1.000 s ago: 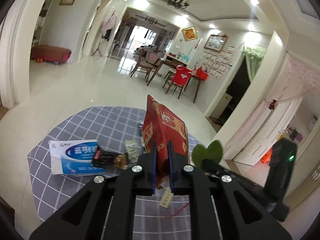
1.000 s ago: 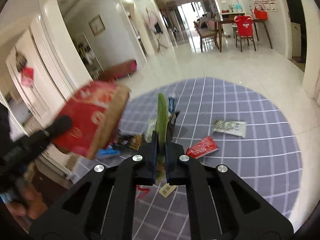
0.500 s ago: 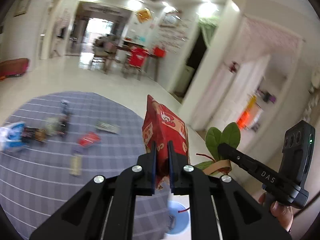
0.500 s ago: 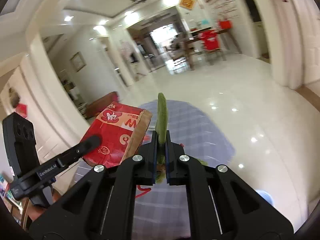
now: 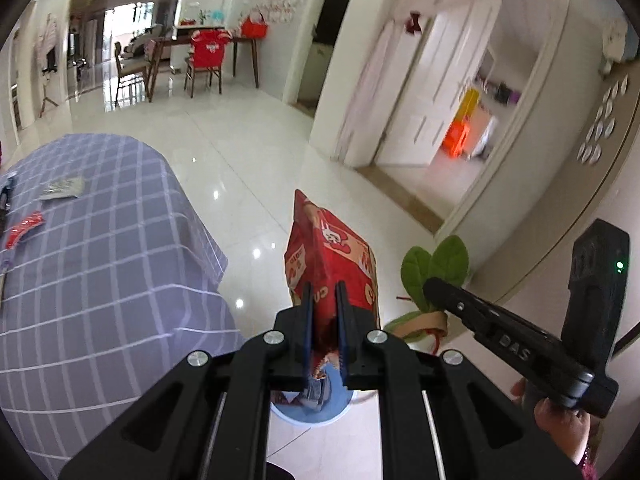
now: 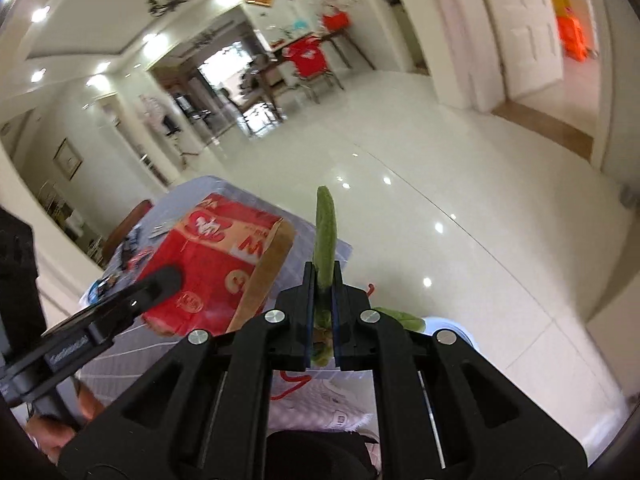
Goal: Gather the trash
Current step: 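Carry both items over the bucket and open both tools to drop them, then move both open tools back over the trash on the table, then grasp the red packet with the right tool while the left tool grasps a small item, then carry the red packet to the bucket and open the right tool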
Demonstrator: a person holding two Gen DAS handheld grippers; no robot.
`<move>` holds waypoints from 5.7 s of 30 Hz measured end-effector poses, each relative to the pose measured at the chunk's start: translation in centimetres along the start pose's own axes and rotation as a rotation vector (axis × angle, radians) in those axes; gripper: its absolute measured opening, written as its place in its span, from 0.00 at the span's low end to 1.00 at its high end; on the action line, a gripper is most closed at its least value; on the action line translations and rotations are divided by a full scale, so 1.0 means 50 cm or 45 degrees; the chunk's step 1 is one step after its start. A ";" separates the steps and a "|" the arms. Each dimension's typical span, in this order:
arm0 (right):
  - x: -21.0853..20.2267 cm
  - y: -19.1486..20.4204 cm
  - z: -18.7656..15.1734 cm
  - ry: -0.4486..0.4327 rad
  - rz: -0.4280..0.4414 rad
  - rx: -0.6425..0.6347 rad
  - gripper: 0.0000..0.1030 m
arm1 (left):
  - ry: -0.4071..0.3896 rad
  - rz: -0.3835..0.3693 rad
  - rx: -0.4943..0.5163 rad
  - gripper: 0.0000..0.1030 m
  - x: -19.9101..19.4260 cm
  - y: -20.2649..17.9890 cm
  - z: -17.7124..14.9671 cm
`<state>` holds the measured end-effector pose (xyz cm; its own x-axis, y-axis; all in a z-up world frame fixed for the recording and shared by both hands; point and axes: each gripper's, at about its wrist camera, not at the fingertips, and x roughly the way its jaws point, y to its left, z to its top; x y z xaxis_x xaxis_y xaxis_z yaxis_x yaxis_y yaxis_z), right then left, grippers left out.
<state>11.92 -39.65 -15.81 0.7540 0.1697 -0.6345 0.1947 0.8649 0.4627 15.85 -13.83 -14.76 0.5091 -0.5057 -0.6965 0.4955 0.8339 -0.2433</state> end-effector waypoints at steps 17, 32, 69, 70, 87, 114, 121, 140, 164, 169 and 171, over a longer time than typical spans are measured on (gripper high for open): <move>0.004 -0.112 -0.042 -0.030 -0.192 0.088 0.69 | 0.218 -0.021 0.081 0.10 0.150 -0.044 -0.029; -0.106 -0.154 -0.044 -0.248 -0.225 0.181 0.69 | 0.211 0.030 0.167 0.75 0.165 -0.122 -0.025; 0.251 0.546 -0.055 0.149 0.237 -0.457 0.70 | 0.105 0.578 -0.220 0.38 -0.122 0.553 -0.008; 0.263 0.559 -0.052 0.155 0.236 -0.462 0.70 | 0.094 0.596 -0.206 0.24 -0.118 0.554 -0.005; 0.475 0.790 -0.097 0.324 0.136 -0.795 0.76 | -0.250 0.554 -0.507 0.00 -0.304 0.713 -0.014; 0.112 0.512 -0.021 0.143 0.431 -0.504 0.24 | -0.304 0.257 -0.266 0.00 -0.306 0.402 0.016; -0.015 0.299 -0.007 0.062 0.285 -0.392 0.24 | -0.212 0.089 -0.101 0.00 -0.205 0.200 0.016; -0.007 -0.073 -0.079 0.162 0.045 0.036 0.64 | 0.134 0.008 0.096 0.00 0.075 -0.045 -0.036; -0.134 -0.128 -0.069 -0.194 -0.207 0.045 0.64 | 0.321 -0.007 0.198 0.66 0.197 -0.143 -0.035; -0.124 -0.101 -0.069 -0.175 -0.217 0.007 0.67 | 0.302 0.067 0.174 0.88 0.181 -0.125 -0.040; -0.116 -0.091 -0.070 -0.163 -0.208 0.006 0.67 | 0.288 0.090 0.162 0.88 0.167 -0.115 -0.039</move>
<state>4.50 -42.90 -16.40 0.7857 -0.0344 -0.6177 0.3237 0.8737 0.3631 15.84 -22.42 -20.49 0.3821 -0.3730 -0.8455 0.5561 0.8235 -0.1120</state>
